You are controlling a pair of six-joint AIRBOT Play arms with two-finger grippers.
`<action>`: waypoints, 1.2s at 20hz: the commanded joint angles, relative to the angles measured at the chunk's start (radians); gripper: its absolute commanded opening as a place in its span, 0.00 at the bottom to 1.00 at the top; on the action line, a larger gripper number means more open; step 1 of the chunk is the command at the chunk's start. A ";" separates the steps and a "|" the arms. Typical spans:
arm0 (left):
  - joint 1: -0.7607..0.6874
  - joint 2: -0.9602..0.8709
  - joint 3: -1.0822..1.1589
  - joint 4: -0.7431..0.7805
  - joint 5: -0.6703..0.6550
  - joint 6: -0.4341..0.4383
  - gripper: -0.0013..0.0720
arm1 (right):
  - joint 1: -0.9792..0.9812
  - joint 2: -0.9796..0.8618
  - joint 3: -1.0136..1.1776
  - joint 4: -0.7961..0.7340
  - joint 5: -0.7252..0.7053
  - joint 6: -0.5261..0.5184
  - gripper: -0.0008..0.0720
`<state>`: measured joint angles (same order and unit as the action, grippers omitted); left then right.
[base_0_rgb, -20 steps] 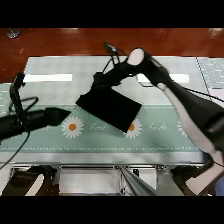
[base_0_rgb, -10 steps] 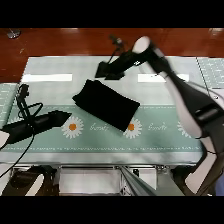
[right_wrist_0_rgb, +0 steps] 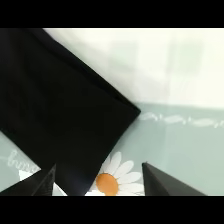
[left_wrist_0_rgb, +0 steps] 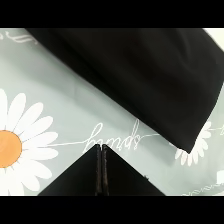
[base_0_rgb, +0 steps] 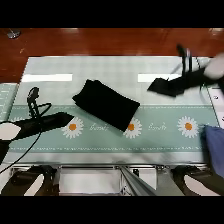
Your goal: Fold the shirts.
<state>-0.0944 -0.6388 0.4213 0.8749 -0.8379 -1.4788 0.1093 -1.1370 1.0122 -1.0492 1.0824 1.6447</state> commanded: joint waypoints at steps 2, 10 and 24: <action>-0.002 -0.010 -0.003 0.000 0.005 0.000 0.06 | 0.113 0.121 -0.505 0.322 -0.497 0.061 0.87; -0.002 -0.010 -0.003 -0.003 0.018 0.000 0.06 | 0.266 -0.322 -0.282 0.688 -0.411 -0.184 0.86; -0.002 -0.010 -0.003 -0.003 0.017 0.000 0.06 | 0.100 -0.440 0.776 0.304 0.173 -0.118 0.05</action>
<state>-0.0952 -0.6479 0.4187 0.8719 -0.8196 -1.4792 0.2768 -1.5742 1.5642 -0.5907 1.0798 1.4368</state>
